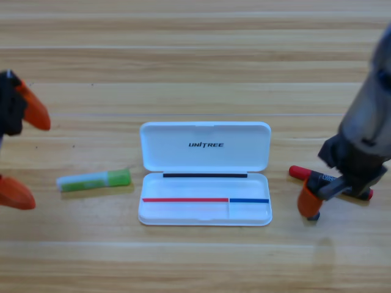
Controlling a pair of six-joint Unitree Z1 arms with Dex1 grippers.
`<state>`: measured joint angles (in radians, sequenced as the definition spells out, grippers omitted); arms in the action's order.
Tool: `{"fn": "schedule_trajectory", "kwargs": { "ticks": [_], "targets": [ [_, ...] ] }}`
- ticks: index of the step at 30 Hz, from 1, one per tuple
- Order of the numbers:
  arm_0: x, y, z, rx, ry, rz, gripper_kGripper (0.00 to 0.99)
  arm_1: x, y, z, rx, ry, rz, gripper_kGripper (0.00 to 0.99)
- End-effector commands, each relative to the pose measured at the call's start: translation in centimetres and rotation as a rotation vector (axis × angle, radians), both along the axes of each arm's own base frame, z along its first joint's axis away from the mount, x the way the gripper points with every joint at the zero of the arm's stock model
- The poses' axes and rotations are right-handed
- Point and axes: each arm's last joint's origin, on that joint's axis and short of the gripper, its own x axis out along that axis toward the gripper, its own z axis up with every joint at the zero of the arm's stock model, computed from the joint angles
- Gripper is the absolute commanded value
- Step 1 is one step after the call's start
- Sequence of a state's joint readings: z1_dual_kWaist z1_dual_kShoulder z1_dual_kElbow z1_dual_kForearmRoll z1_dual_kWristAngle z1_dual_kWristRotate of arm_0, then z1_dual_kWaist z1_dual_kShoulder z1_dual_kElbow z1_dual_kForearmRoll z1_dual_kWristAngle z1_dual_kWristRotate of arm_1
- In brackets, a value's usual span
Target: Clean up eraser and pencils
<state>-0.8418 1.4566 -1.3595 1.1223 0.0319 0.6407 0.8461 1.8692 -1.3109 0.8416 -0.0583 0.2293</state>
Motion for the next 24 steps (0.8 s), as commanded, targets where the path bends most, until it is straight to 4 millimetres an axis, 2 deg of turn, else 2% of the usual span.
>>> {"fn": "schedule_trajectory", "kwargs": {
  "ticks": [1, 7, 14, 24],
  "targets": [
    [4.6, 0.5, -3.9, 0.137, 0.099, 0.098, 0.985, 2.3, 1.1, -4.5, -0.078, 0.082, -0.115, 0.976],
    [9.5, 0.9, -6.9, 0.17, 0.206, 0.136, 0.989, 3.5, 2.2, -6.9, -0.103, 0.106, -0.178, 0.925],
    [14.3, 0.5, -9.8, 0.187, 0.274, 0.153, 0.988, 4.1, 2.6, -8.3, -0.096, 0.11, -0.186, 0.854],
    [16.8, -0.9, -13.2, 0.167, 0.268, 0.107, 0.989, 4.6, 2.8, -9.5, -0.093, 0.12, -0.195, 0.813]
  ]
}}
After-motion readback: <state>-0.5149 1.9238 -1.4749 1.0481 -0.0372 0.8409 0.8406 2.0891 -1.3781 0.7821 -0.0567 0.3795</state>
